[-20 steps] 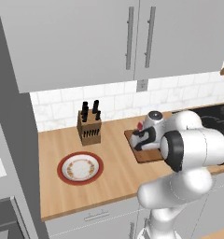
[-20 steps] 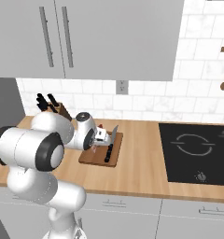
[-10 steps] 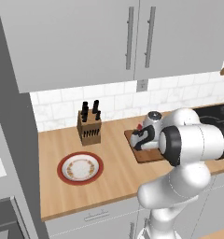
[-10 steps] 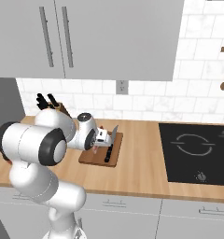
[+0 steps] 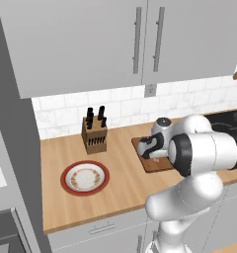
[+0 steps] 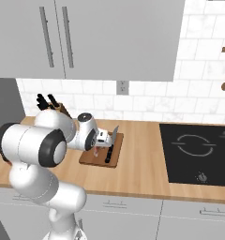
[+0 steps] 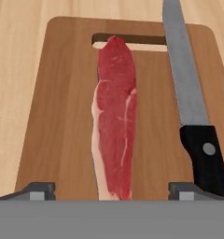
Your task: Pick up the knife from the drawer and place it on the cutting board. Then place the meat from the plate to the cutting board.
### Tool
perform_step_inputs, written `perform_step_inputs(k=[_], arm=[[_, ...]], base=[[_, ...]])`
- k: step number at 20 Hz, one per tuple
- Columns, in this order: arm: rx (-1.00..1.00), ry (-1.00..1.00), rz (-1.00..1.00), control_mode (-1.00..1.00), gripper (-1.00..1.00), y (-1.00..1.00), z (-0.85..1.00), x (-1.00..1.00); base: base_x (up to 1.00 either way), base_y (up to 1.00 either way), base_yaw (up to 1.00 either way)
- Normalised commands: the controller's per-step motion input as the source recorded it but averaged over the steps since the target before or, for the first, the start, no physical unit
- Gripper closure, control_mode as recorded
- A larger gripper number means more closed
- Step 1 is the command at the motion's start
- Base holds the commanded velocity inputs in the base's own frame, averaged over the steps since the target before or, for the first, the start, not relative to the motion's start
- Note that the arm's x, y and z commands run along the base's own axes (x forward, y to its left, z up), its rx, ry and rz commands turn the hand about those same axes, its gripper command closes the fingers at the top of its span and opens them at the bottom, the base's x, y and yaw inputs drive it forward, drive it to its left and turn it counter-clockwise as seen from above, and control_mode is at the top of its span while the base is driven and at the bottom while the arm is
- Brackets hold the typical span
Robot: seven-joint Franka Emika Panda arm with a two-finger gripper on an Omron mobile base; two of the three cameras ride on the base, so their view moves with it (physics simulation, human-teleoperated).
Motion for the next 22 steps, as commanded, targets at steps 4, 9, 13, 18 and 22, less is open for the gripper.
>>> perform_step_inputs(k=[4,9,13,18,22], arm=[[0.00,-0.10,0.00,-1.00,-1.00,0.11,0.62,-0.15],[-0.01,-0.15,0.02,-1.00,-1.00,0.47,0.49,-0.23],[0.00,-0.02,0.02,-1.00,-1.00,0.59,0.41,-0.51],[0.00,0.00,0.00,-1.00,-1.00,0.70,0.45,-0.63],[-0.01,0.03,0.00,-1.00,-1.00,0.50,0.50,-0.59]], base=[[0.00,0.00,0.00],[0.00,0.00,0.00],[0.00,0.00,0.00],[0.00,0.00,0.00],[0.00,0.00,0.00]])
